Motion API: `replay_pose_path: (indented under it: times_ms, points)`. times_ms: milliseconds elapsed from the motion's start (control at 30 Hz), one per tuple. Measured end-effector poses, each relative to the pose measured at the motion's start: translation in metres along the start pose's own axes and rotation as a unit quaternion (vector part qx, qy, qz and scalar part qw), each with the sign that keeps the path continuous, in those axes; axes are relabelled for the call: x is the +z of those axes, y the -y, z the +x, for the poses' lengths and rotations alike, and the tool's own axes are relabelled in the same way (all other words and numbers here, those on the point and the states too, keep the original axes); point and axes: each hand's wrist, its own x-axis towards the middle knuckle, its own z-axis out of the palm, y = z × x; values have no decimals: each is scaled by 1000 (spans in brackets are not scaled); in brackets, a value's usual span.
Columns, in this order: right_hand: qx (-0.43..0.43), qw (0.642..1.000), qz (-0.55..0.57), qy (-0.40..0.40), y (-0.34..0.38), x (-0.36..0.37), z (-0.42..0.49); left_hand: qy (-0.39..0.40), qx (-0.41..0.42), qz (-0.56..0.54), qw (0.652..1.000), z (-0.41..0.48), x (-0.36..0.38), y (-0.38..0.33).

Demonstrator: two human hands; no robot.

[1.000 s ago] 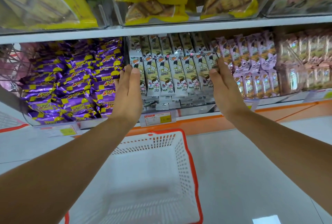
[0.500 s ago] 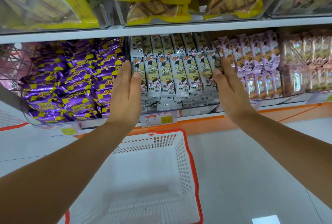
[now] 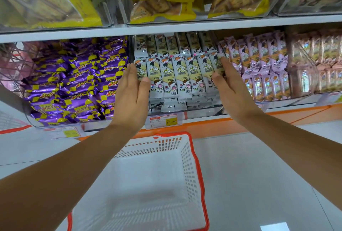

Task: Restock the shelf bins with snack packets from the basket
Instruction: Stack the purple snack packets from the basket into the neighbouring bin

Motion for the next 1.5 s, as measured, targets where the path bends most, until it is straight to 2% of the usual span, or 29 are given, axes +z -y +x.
replay_pose_path:
  times_ms: [367,500,633,733,900,1000,1267,1500]
  points:
    - [-1,997,-72,-35,5,7,2,-22,64,71,995,12,0,15]
    - [-81,984,-139,-71,18,5,0,-43,75,86,993,28,-8,15]
    - [-208,953,-219,24,46,30,4,-35,99,132,986,44,-12,16]
    - [-252,916,-292,108,67,56,19,-25,120,144,982,54,-14,17]
    - [-241,881,-381,143,67,74,30,7,132,167,977,77,-22,19]
    - [-239,882,-387,120,63,80,27,33,127,179,975,85,-26,18]
    - [-241,887,-378,113,64,80,23,15,188,186,964,74,-30,24]
    - [-228,887,-379,135,69,73,26,49,150,182,971,86,-27,9]
